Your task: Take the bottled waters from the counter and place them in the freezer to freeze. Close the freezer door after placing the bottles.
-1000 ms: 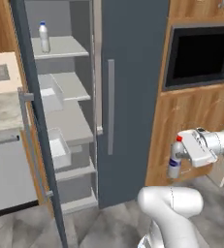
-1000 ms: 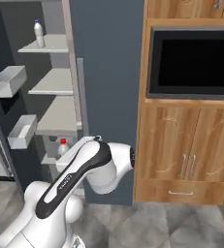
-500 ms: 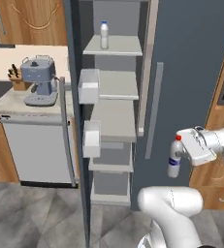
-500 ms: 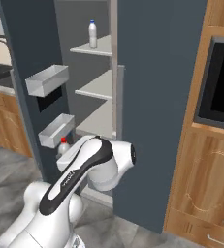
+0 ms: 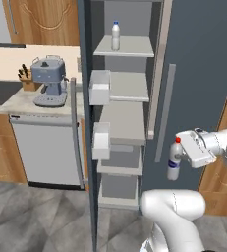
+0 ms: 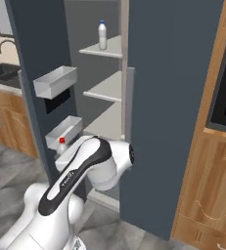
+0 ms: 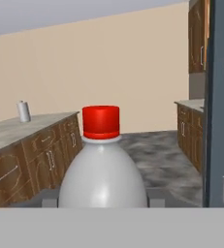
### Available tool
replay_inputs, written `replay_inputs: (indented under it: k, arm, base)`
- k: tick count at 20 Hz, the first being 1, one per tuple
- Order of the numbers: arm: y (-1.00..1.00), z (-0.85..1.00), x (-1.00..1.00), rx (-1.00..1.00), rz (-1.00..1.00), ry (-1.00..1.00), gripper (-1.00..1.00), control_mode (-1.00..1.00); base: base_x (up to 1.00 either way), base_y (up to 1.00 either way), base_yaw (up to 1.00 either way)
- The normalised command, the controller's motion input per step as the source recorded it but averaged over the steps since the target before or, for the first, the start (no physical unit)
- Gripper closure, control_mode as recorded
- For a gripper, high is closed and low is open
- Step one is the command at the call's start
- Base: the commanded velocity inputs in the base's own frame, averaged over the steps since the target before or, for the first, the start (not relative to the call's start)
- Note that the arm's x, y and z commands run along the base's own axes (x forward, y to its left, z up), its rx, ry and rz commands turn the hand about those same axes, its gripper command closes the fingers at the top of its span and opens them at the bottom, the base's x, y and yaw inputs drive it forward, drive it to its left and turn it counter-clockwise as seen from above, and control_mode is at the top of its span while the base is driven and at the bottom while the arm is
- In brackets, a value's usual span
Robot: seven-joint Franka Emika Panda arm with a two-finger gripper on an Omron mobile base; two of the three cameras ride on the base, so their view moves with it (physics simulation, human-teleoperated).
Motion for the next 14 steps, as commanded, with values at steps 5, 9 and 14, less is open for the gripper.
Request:
replay_inputs:
  k: [5, 9, 14]
  arm:
    - [0.0, 0.0, 0.0, 0.0, 0.0, 0.0, 1.0, 1.0]
    - [0.0, 0.0, 0.0, 0.0, 0.0, 0.0, 1.0, 1.0]
    - [0.0, 0.0, 0.0, 0.0, 0.0, 0.0, 1.0, 1.0]
  base:
    - [0.64, 0.05, 0.0]
    - [0.74, 0.0, 0.0]
    - [0.35, 0.19, -0.03]
